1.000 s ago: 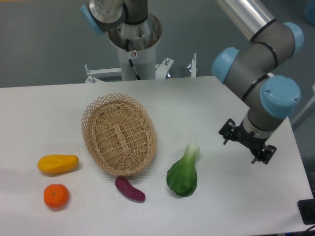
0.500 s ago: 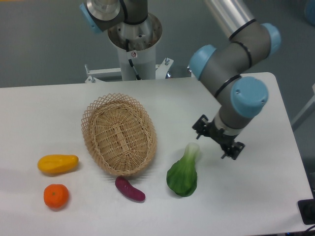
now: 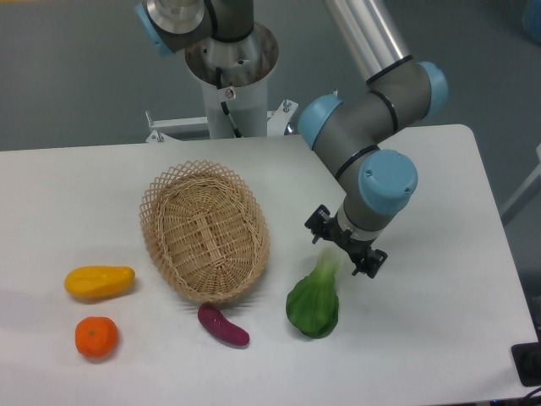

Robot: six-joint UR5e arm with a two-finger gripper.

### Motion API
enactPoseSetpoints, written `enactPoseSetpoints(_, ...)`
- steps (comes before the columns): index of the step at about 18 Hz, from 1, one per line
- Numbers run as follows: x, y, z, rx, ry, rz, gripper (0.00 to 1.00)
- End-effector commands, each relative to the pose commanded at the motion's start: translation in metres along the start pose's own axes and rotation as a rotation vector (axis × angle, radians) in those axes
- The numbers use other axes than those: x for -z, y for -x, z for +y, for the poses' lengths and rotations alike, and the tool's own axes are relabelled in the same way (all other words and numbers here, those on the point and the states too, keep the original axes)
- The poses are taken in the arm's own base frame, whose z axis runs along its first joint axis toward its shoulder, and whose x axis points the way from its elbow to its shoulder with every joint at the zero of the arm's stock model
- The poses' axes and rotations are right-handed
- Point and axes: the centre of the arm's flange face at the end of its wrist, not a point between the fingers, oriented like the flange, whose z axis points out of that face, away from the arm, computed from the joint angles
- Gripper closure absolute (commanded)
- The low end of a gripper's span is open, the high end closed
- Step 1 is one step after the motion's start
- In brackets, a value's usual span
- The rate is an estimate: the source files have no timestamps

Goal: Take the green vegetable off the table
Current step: 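Move the gripper over the green bok choy and lower toward its stem, then close the gripper on the bok choy stem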

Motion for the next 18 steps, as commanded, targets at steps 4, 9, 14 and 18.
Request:
enactPoseSetpoints(4,-0.014,0.000,0.000,-0.008,-0.022,-0.070,0.00)
enactPoseSetpoints(9,-0.023,-0.010,-0.005,-0.013,0.009,-0.074,0.00)
enactPoseSetpoints(14,-0.029,-0.016,-0.011,-0.015,0.011,-0.087,0.00)
enactPoseSetpoints(18,-0.030,-0.017,-0.011,-0.009,0.007,-0.097,0.00)
